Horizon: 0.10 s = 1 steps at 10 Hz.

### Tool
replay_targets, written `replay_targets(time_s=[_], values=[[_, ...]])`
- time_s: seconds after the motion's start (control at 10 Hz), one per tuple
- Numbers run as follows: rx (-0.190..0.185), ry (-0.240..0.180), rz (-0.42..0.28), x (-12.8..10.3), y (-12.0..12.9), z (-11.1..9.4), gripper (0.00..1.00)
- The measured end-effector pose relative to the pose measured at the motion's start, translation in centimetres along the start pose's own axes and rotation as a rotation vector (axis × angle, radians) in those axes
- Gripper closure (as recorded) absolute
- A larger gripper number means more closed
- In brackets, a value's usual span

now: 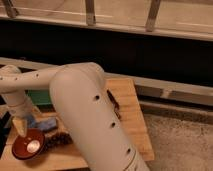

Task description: Stack bowls on top of each other

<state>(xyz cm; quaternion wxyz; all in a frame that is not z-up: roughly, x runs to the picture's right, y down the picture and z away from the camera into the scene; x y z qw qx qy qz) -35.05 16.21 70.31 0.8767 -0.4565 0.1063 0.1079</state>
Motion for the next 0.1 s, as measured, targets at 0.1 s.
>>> replay_targets(time_s=[0.1], values=[[0.0, 0.0, 0.0, 0.0, 0.0, 0.0, 0.28]])
